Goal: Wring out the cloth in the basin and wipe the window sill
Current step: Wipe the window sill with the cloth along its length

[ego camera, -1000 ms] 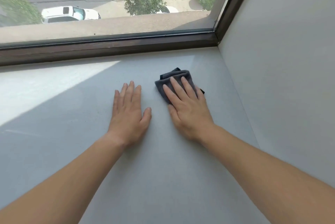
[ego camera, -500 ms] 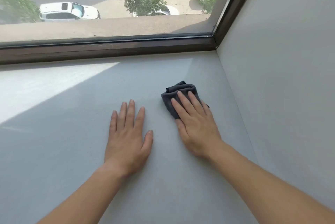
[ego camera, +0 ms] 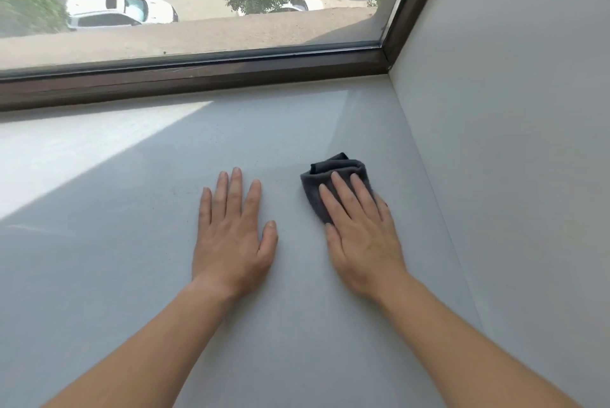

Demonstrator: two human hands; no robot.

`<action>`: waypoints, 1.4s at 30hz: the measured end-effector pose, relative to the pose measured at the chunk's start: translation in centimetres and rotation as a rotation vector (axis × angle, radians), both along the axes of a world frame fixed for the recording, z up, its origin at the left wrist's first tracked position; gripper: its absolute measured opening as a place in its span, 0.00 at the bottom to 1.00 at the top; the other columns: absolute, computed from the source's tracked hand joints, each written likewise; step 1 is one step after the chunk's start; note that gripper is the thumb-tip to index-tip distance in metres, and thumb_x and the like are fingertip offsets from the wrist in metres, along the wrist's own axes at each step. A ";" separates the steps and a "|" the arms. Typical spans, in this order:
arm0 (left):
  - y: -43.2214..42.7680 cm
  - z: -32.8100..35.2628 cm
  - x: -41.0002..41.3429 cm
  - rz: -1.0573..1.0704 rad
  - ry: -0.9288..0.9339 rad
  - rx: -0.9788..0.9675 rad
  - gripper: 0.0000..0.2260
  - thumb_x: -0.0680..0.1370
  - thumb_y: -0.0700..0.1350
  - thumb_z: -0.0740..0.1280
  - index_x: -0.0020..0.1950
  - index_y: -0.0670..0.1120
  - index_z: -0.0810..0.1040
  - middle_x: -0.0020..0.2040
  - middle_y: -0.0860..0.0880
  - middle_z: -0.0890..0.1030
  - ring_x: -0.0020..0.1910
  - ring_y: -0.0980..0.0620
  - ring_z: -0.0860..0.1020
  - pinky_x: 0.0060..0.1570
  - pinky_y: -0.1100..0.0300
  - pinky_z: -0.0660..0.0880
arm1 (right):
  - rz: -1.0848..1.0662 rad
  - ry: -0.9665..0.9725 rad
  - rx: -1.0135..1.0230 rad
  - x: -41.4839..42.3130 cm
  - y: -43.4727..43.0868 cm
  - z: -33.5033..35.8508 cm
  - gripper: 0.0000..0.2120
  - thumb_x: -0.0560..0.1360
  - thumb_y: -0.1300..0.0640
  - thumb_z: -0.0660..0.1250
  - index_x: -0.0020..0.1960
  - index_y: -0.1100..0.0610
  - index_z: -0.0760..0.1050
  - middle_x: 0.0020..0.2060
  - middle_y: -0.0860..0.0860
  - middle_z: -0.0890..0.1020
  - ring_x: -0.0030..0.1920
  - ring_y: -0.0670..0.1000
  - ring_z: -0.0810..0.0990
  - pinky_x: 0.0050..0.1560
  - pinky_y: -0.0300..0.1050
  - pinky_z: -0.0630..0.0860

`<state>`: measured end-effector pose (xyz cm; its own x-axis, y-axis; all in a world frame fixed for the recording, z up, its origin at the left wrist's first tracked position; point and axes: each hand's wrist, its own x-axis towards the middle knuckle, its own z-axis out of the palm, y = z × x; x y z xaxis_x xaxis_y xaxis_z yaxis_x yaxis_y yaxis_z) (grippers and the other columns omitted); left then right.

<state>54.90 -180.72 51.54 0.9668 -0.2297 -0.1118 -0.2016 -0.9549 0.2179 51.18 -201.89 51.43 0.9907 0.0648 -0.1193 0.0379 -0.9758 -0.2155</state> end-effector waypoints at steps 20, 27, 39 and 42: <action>-0.2 -0.2 -0.4 -0.008 -0.044 -0.088 0.31 0.77 0.57 0.50 0.78 0.46 0.58 0.81 0.43 0.51 0.80 0.46 0.45 0.77 0.46 0.39 | -0.342 0.008 -0.031 -1.7 -3.1 0.0 0.29 0.82 0.49 0.49 0.82 0.48 0.48 0.82 0.46 0.46 0.81 0.50 0.43 0.78 0.57 0.47; 0.0 0.9 -4.5 -0.045 -0.098 -0.139 0.27 0.75 0.53 0.52 0.72 0.45 0.70 0.78 0.40 0.59 0.79 0.42 0.54 0.77 0.44 0.43 | -0.043 0.002 -0.051 -5.0 -3.3 0.0 0.29 0.80 0.48 0.49 0.81 0.49 0.55 0.81 0.46 0.53 0.81 0.49 0.48 0.78 0.54 0.51; 0.8 0.0 -7.6 -0.109 0.035 0.015 0.31 0.78 0.58 0.43 0.81 0.50 0.46 0.81 0.45 0.41 0.79 0.47 0.36 0.76 0.45 0.36 | -0.035 0.005 -0.070 -8.6 -0.4 -0.1 0.28 0.81 0.46 0.48 0.81 0.48 0.55 0.81 0.46 0.53 0.80 0.49 0.48 0.76 0.49 0.44; 0.8 0.0 -7.6 -0.109 0.034 0.011 0.31 0.78 0.58 0.42 0.81 0.50 0.46 0.81 0.45 0.41 0.79 0.47 0.36 0.76 0.46 0.36 | -0.229 0.029 -0.065 -6.1 -3.6 0.2 0.29 0.81 0.47 0.46 0.81 0.47 0.50 0.81 0.44 0.48 0.80 0.47 0.43 0.78 0.50 0.43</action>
